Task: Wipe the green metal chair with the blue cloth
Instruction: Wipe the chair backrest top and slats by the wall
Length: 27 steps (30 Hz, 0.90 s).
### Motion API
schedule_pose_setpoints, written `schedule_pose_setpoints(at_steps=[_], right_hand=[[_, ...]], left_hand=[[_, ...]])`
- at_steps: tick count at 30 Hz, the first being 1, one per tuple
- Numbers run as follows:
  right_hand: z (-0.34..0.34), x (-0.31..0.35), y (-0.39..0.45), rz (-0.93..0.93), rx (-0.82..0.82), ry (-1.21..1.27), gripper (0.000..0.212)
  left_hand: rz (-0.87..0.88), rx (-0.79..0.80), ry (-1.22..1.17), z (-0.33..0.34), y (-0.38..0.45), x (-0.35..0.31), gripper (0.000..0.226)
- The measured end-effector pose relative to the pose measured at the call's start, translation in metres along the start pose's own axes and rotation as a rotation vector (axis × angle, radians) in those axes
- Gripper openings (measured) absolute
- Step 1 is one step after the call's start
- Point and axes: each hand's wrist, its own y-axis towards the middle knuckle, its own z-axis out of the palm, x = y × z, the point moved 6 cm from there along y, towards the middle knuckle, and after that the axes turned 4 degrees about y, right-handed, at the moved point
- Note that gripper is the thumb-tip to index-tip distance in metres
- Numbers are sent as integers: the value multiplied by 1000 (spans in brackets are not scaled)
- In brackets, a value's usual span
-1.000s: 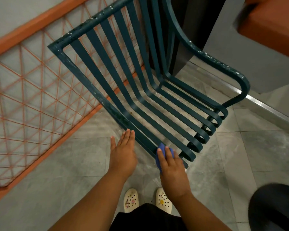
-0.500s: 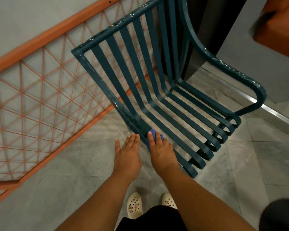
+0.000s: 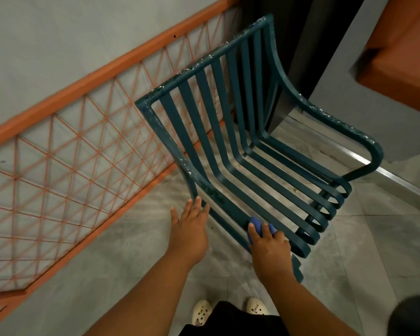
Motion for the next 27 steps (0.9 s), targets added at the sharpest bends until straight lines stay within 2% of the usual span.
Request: schedule_pose_setpoints(at_steps=[7, 11, 15, 17, 19, 22, 27], right_hand=[[-8, 3, 3, 11, 28, 0, 68], [-8, -10, 10, -8, 43, 152, 64], [-33, -15, 23, 74, -191, 549, 57], [-42, 4, 34, 43, -283, 639, 58], [-46, 35, 46, -88, -295, 587, 59], [-28, 59, 59, -255, -191, 281, 57], [-24, 65, 77, -243, -204, 273, 55]], left_hand=[[-37, -75, -130, -32, 16, 25, 72], [-111, -155, -327, -48, 34, 42, 70], [-164, -211, -444, -63, 54, 52, 67], [-211, -221, -472, -66, 62, 53, 64], [-275, -231, -506, -66, 69, 55, 61], [-341, -244, -549, -62, 76, 57, 60], [-412, -205, -637, -51, 88, 68, 67]])
